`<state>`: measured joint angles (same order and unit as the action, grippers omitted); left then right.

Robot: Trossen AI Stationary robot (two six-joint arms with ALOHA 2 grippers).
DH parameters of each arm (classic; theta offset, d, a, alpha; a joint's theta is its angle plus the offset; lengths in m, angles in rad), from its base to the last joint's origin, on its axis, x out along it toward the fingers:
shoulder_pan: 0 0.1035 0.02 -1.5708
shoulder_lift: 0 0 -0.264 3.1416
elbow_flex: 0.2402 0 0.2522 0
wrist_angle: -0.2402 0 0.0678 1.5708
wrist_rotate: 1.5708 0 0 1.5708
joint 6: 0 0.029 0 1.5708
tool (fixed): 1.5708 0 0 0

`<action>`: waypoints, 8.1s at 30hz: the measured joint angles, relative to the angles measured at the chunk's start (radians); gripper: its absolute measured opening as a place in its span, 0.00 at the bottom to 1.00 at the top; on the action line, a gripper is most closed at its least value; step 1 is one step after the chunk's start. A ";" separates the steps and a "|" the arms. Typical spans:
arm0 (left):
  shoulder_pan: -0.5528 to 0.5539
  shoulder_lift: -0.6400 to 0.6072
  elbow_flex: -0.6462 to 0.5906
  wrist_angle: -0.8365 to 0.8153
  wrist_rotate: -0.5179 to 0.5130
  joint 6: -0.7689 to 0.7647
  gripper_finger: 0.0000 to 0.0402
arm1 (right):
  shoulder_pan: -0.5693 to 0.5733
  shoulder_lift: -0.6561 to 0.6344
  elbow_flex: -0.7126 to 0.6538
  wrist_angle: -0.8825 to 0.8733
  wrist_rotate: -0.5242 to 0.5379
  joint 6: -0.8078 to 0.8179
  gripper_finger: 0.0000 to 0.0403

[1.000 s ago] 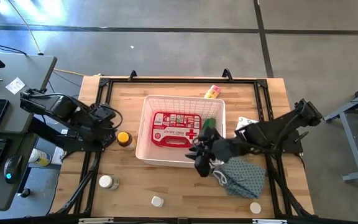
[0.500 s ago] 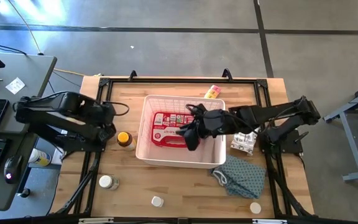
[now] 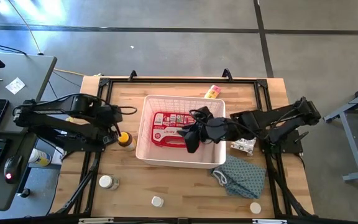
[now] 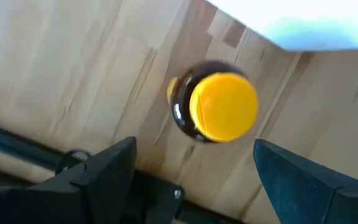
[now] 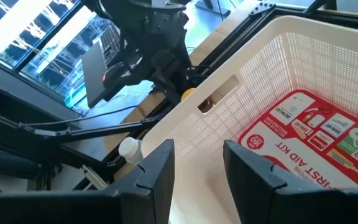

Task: Pick & place medical supplies in basket/bin
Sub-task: Put the yellow pill bottle into the white container, then put the left white pill bottle into the white container

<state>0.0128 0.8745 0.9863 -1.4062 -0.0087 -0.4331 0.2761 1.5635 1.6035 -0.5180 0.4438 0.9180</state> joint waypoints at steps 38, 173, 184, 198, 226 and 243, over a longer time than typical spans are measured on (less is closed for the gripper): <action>-0.082 0.319 0.001 0.064 -0.028 -0.095 0.88 | 0.065 0.000 0.000 -0.195 -0.162 0.050 0.32; -0.160 0.710 0.577 0.100 0.102 0.292 0.63 | 0.243 -0.278 0.000 -0.095 0.283 -0.132 0.32; -0.164 0.721 0.571 0.120 0.054 0.256 0.74 | 0.241 -0.278 0.000 -0.154 0.283 -0.133 0.32; -0.164 0.729 0.622 0.006 0.096 0.218 0.81 | 0.241 -0.277 0.000 -0.159 0.237 -0.109 0.32; -0.164 0.530 0.945 -0.166 -0.054 0.165 0.81 | 0.142 -0.105 0.000 -0.068 0.100 0.038 0.32; -0.164 0.115 0.532 -0.165 0.224 -0.017 0.81 | 0.049 -0.103 0.000 -0.053 0.093 0.006 0.32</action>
<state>-0.1514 0.9892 1.5185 -1.5713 0.2150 -0.4501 0.3254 1.4605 1.6035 -0.5705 0.5366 0.9241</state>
